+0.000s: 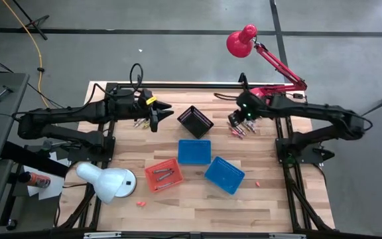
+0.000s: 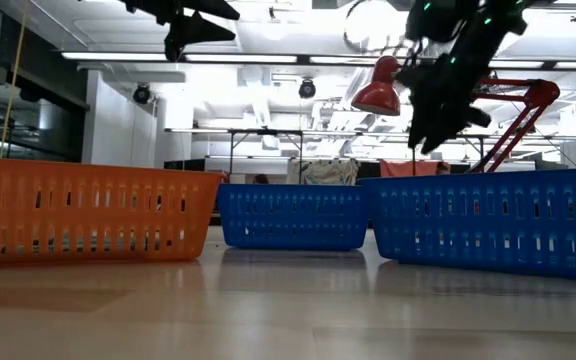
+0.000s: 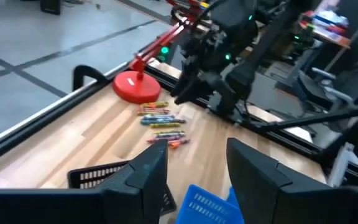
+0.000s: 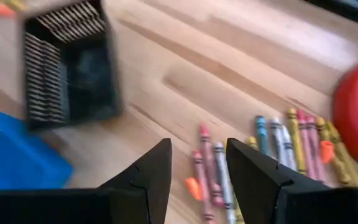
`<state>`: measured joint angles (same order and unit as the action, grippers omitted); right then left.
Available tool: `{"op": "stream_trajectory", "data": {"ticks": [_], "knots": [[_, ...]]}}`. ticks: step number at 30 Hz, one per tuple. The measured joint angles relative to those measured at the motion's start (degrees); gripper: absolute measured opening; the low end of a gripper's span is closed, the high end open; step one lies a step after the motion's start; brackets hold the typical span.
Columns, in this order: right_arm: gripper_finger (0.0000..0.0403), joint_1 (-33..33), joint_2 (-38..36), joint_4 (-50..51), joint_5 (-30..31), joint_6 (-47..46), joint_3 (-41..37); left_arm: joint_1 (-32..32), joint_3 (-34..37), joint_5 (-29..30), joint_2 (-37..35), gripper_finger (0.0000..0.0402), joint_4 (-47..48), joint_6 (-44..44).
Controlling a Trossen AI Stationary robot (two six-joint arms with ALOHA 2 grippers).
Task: Sort crayons
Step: Put the blue/green crayon into the orange bin
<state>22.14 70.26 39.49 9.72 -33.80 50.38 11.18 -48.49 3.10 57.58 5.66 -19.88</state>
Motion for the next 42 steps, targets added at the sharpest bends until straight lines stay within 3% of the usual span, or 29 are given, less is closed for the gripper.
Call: {"op": "stream_trajectory", "data": {"ticks": [11,15,19,37,42], "knots": [[0.0149,11.56,19.15,-0.92,-4.91,6.96,4.96,0.04,-0.02,0.17,0.00,0.0154,0.58,-1.01],[0.0149,13.45,24.80,-0.22,-9.37,10.08,7.08,0.04,-0.02,0.16,0.00,0.0154,0.60,-1.01],[0.0149,13.94,28.87,1.99,-9.79,13.21,8.91,0.04,-0.04,0.17,0.00,0.0154,0.72,-1.03],[0.0148,13.96,32.30,4.05,-6.84,15.89,9.62,0.04,-0.07,0.17,0.00,0.0154,0.99,-1.03],[0.0121,13.96,32.30,5.31,-6.84,15.89,9.58,0.04,-0.07,0.17,0.00,0.0154,0.99,-1.03]]}}
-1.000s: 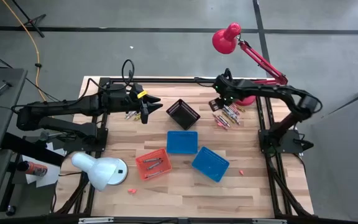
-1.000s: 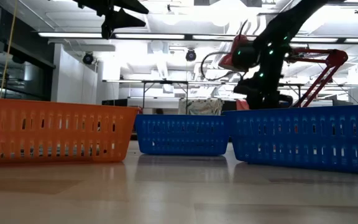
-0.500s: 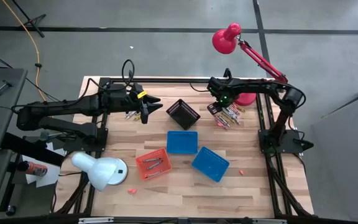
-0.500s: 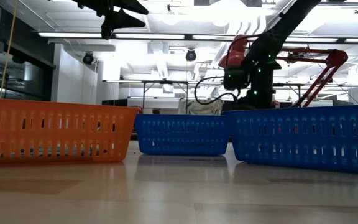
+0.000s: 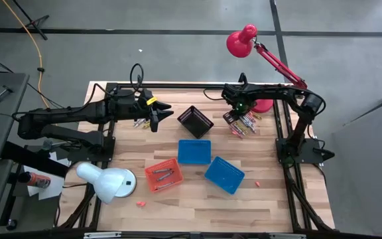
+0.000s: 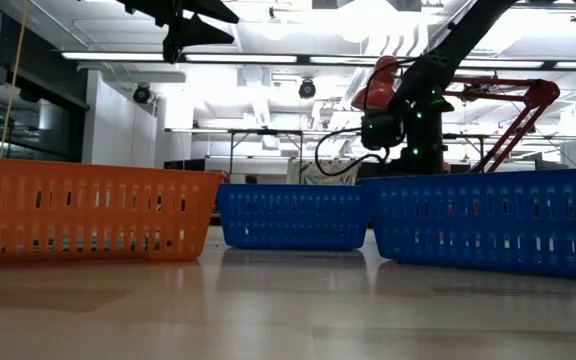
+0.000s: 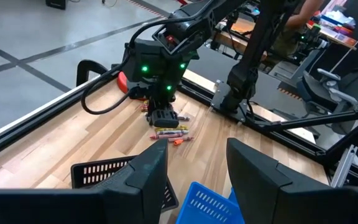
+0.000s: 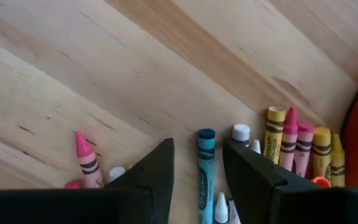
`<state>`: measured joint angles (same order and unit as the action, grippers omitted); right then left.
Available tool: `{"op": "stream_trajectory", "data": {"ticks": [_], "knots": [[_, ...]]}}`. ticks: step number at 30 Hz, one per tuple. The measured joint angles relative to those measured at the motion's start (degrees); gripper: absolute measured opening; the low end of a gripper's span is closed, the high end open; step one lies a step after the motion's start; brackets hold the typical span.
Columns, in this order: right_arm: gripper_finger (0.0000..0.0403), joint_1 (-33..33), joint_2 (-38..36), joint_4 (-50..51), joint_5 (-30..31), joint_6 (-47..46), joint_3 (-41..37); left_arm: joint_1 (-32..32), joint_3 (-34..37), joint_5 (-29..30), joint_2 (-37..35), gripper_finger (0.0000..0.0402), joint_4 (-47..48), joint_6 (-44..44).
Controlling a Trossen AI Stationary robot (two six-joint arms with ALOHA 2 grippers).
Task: Sort crayons
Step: Put the blue/green crayon into the orange bin
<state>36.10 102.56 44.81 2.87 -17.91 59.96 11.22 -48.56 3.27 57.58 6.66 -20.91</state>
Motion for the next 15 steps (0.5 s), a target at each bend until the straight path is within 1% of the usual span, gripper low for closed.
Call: {"op": "stream_trajectory", "data": {"ticks": [8,15], "knots": [[0.0062,-0.02,0.00,-0.03,-0.06,0.13,-0.02,0.00,-0.02,0.00,0.00,0.0154,1.75,-0.02],[0.0009,-0.02,-0.17,-0.17,-0.09,2.06,-0.02,-0.01,-0.02,0.00,0.02,0.0154,3.13,-0.03]]}}
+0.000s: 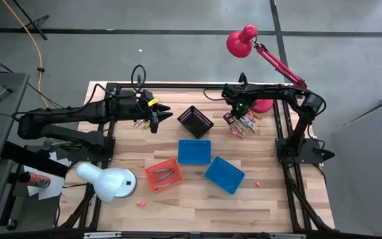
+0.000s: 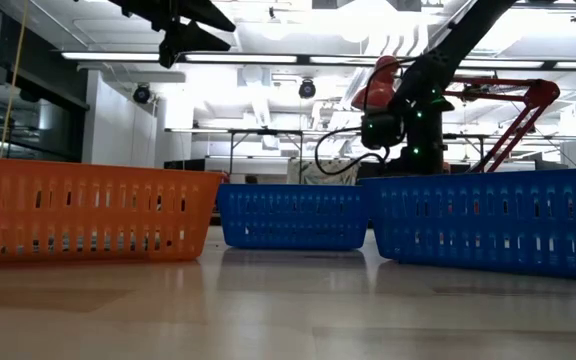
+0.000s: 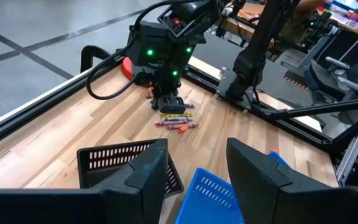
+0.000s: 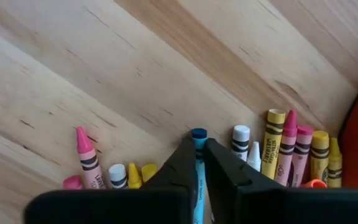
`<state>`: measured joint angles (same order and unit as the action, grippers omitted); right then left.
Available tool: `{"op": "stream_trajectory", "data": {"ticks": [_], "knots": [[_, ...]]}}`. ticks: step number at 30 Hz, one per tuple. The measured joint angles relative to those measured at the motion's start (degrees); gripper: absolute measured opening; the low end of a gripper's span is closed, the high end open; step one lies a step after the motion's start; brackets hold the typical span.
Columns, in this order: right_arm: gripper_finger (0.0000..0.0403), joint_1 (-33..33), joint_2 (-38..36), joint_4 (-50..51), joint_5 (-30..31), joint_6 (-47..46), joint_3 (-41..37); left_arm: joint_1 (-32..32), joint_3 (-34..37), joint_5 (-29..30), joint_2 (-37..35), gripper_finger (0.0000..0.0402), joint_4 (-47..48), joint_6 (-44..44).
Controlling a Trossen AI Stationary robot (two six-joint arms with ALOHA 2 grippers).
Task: Sort crayons
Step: Put the blue/green crayon into the orange bin
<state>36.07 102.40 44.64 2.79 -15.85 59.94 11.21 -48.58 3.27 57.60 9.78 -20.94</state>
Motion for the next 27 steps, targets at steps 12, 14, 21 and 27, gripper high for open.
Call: {"op": "stream_trajectory", "data": {"ticks": [12,14,21,27], "knots": [[0.0000,-3.85,-10.46,-3.53,0.00,1.94,-0.11,0.01,-0.02,0.06,-0.45,0.0154,-3.76,1.43],[0.0000,-4.94,-14.35,-4.09,0.17,1.12,-0.09,0.01,-0.02,0.75,-0.68,0.0154,-3.83,2.69],[0.0000,-9.52,-27.74,-5.41,0.12,-2.50,-0.07,0.01,-0.02,1.99,-0.66,0.0154,-3.70,3.09],[0.0000,-9.94,-30.71,-4.90,-2.08,-8.51,-0.02,0.01,-0.02,2.03,-0.66,0.0154,-3.65,3.12]]}}
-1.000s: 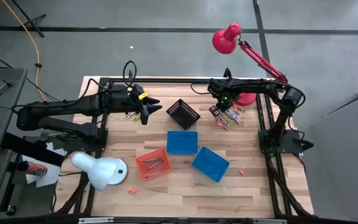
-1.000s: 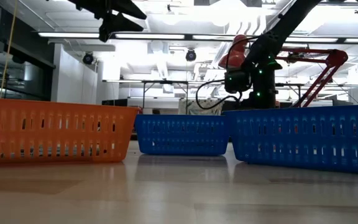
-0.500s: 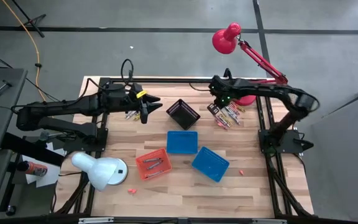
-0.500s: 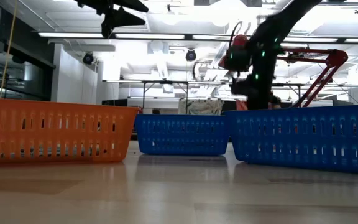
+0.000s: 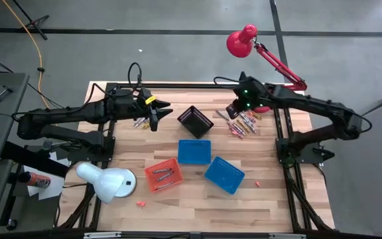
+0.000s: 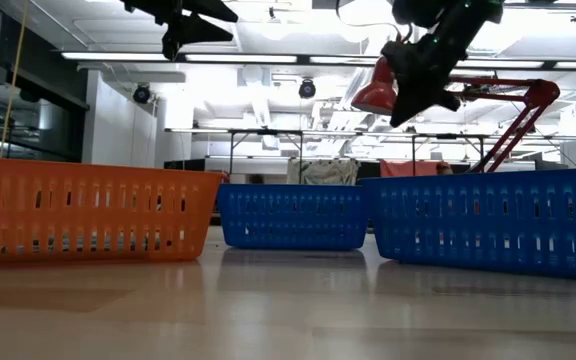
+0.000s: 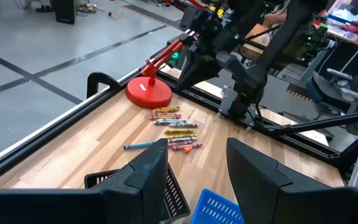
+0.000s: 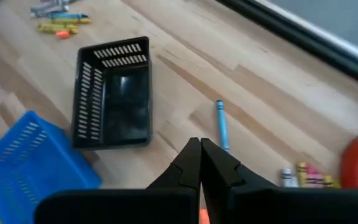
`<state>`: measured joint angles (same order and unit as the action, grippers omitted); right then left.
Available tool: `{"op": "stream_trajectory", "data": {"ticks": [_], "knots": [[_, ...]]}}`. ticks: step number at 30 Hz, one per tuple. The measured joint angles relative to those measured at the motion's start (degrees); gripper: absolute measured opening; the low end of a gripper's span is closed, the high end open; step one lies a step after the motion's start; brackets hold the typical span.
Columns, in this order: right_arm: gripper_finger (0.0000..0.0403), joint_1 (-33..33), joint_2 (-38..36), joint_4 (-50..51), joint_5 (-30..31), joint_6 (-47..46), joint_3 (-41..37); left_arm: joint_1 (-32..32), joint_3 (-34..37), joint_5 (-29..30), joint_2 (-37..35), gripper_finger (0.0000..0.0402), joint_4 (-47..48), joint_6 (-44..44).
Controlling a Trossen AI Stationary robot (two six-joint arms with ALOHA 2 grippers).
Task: Sort crayons
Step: Put the blue/green crayon into the orange bin
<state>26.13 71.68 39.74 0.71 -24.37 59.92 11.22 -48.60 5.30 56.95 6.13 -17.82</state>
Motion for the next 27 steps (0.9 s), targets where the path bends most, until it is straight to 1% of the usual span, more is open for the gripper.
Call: {"op": "stream_trajectory", "data": {"ticks": [3,6,8,11,14,16,18,20,22,24,27], "knots": [[0.0001,0.85,2.73,-2.72,-3.53,0.12,0.02,0.00,0.00,0.03,0.00,0.0154,-0.02,-0.02],[0.0018,1.74,8.00,-4.34,-4.83,1.75,0.02,0.00,0.00,0.09,0.00,0.0154,-0.02,-0.04],[0.0042,2.51,12.31,-4.34,-4.84,3.60,0.02,0.00,0.00,0.09,0.00,0.0154,0.01,-0.07],[0.0092,3.26,18.98,-4.35,-4.69,5.56,0.00,0.00,0.00,0.08,0.00,0.0154,0.01,-0.07],[0.0143,3.63,24.43,-4.50,-2.61,9.06,0.00,0.00,0.00,0.09,0.00,0.0154,0.00,-0.04],[0.0170,3.64,27.16,-5.20,-0.73,10.67,0.00,0.00,0.00,0.09,0.00,0.0154,0.00,-0.07],[0.0188,3.71,28.94,-6.79,-0.26,10.94,0.00,0.00,0.00,0.09,0.00,0.0154,0.01,-0.07],[0.0198,3.71,30.31,-8.05,-0.16,10.96,0.00,0.00,0.00,0.09,0.00,0.0154,0.01,-0.09],[0.0200,3.71,31.27,-8.47,1.33,10.96,0.00,0.00,0.00,0.09,0.00,0.0154,0.00,-0.08],[0.0197,3.71,32.18,-8.65,3.08,11.41,0.00,0.00,0.00,0.09,0.00,0.0154,0.00,-0.07],[0.0183,3.71,33.23,-8.65,3.40,11.81,0.24,0.00,0.00,0.09,0.00,0.0154,0.00,-0.09]]}}
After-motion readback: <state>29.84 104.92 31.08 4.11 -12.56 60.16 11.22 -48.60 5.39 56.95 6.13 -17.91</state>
